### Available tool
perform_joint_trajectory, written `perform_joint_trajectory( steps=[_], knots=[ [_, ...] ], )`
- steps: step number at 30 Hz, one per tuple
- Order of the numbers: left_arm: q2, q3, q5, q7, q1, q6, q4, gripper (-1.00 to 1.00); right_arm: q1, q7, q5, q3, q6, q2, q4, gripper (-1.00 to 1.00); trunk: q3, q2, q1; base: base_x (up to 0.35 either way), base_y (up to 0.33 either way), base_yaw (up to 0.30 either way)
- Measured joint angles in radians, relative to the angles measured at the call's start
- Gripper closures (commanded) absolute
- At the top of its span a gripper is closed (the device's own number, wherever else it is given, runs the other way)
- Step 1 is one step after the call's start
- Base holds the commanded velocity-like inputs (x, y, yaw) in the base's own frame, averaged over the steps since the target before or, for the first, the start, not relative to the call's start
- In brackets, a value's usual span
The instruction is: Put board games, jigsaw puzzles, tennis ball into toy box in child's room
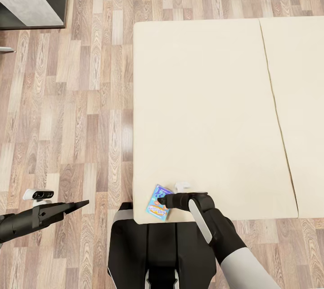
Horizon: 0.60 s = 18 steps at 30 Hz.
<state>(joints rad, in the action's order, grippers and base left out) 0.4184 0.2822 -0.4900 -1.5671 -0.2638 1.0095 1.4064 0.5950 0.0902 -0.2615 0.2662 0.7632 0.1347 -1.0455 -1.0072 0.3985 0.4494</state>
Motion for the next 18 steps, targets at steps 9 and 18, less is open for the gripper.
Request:
perform_joint_trajectory(
  steps=[9,18],
  knots=[
    [0.0,0.001,-0.001,0.0,0.0,0.0,0.0,-1.0,0.0,0.009,0.0,0.0,-0.007,0.0,-0.001,-1.0,0.0,0.0,0.0,0.0,0.0,0.0],
    [0.001,0.003,-0.001,0.0,0.0,0.001,0.0,-1.0,0.0,0.021,0.001,0.0,-0.049,0.002,0.0,-1.0,0.0,0.0,0.0,0.0,0.0,0.0]
  ],
)
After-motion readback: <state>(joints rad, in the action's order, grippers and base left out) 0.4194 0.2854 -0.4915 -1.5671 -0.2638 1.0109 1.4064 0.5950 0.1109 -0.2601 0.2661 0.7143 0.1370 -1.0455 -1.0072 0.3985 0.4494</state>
